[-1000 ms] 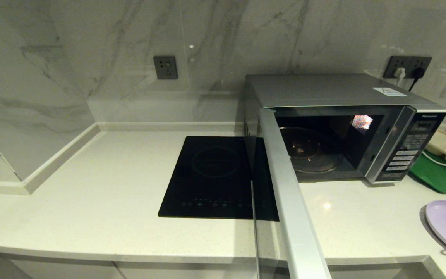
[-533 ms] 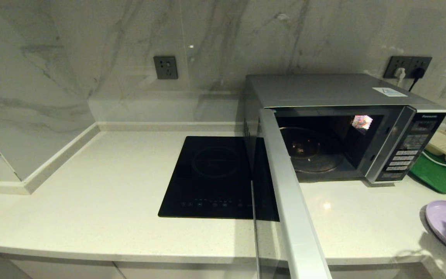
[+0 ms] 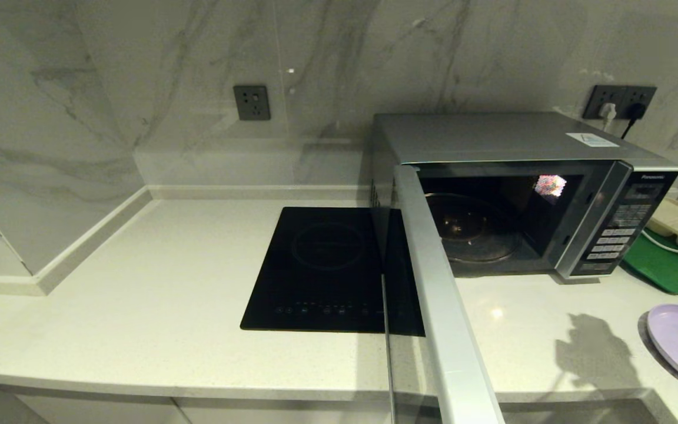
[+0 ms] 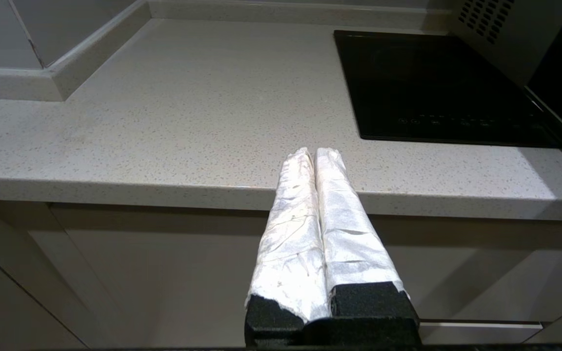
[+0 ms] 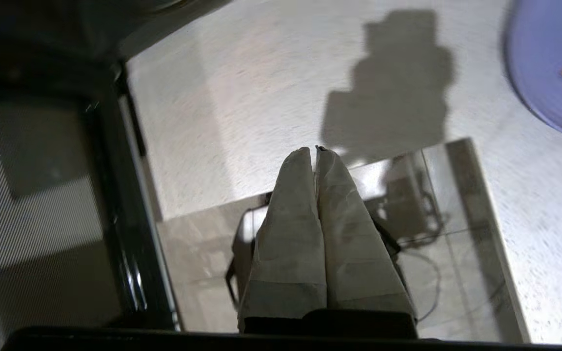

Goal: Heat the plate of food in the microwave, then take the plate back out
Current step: Close the microwave oven

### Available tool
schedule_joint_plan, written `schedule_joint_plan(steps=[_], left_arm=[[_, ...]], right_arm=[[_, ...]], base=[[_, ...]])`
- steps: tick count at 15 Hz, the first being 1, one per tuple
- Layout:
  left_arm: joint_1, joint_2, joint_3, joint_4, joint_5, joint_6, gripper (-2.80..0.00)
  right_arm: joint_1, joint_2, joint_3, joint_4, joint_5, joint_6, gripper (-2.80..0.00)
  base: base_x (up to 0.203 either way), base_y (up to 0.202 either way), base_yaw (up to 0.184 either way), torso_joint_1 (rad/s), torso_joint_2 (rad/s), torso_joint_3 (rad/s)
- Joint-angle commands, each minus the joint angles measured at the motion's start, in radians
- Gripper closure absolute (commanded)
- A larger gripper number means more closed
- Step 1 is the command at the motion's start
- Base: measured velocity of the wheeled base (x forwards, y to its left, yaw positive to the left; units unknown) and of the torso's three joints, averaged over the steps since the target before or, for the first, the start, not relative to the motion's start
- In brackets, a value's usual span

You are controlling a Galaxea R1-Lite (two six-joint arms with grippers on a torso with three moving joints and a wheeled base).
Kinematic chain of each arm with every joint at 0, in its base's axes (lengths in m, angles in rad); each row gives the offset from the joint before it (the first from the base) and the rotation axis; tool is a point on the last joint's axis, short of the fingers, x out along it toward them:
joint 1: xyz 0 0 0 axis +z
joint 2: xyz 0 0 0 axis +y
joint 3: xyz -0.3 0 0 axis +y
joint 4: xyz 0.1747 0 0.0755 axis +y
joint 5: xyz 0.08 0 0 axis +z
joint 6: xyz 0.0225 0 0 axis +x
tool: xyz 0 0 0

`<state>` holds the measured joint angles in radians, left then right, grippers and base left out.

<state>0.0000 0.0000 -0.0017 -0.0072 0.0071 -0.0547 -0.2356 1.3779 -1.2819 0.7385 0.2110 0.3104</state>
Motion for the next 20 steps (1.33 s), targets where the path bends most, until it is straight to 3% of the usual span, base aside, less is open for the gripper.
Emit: schedule_joint_plan(steps=[1,3,6,15,20], left_arm=[[0.000,0.000,0.000,0.000,0.001,-0.001,0.00],[0.000,0.000,0.000,0.000,0.001,-0.001,0.00],[0.000,0.000,0.000,0.000,0.001,-0.001,0.00],[0.000,0.000,0.000,0.000,0.001,-0.001,0.00],[0.000,0.000,0.000,0.001,0.001,-0.001,0.00]], right_arm=[[0.221,0.008,-0.072,0.018,-0.076,0.027,0.00],[0.380,0.042,-0.146,0.028,-0.166,0.054,0.00],[0.552,0.105,-0.296,0.036,-0.260,0.069,0.00],[0.954,0.319,-0.592,0.091,-0.457,0.069,0.00],[1.103,0.363,-0.652,0.102,-0.475,0.066,0.00]], base=[[0.000,0.000,0.000,0.000,0.00,0.000],[0.000,0.000,0.000,0.000,0.00,0.000],[0.000,0.000,0.000,0.000,0.00,0.000],[0.000,0.000,0.000,0.000,0.00,0.000],[0.000,0.000,0.000,0.000,0.00,0.000]])
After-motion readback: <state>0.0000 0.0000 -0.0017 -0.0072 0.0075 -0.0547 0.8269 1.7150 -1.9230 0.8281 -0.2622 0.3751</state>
